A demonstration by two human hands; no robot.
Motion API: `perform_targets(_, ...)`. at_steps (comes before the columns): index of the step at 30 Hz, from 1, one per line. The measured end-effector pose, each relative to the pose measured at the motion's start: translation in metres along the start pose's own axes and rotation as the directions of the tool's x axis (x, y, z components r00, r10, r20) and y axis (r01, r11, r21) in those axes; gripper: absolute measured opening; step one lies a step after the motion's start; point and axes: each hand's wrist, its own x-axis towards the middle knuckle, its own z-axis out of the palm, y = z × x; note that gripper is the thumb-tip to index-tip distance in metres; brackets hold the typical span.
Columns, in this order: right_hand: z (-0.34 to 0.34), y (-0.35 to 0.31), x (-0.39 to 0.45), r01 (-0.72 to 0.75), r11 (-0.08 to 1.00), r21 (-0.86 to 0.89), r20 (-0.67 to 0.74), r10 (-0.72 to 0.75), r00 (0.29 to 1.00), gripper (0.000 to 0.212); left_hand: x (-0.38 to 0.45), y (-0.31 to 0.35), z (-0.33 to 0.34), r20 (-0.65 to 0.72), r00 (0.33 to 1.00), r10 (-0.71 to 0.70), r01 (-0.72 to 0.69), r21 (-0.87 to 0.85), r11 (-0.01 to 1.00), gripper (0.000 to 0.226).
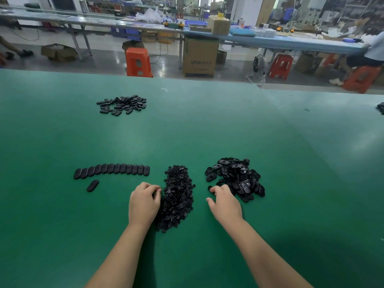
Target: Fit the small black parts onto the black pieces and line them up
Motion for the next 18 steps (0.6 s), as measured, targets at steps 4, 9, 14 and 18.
perform_targets(4, -0.0014, 0.0001, 0.0013, 0.02, 0.999, 0.031, -0.008, -0.019, 1.0, 0.026, 0.0004, -0.0001, -0.0001, 0.008, 1.0, -0.015, 0.015, -0.002, 1.0, 0.014)
perform_targets(9, -0.0022, 0.001, 0.0036, 0.01, 1.0, 0.001, 0.012, -0.01, 1.0, 0.041, 0.001, -0.0002, -0.0004, 0.007, 1.0, -0.014, 0.014, -0.006, 1.0, 0.012)
perform_targets(14, -0.0048, 0.0008, 0.0048, 0.103, 0.993, -0.053, -0.008, -0.104, 0.995, 0.03, 0.0009, -0.0002, -0.0004, 0.007, 1.0, -0.013, 0.013, -0.008, 1.0, 0.011)
perform_targets(18, -0.0055, 0.0003, 0.0056, 0.093, 0.995, 0.041, -0.036, -0.092, 0.995, 0.023, 0.0009, 0.0001, -0.0003, 0.007, 1.0, -0.006, 0.006, -0.003, 1.0, 0.01)
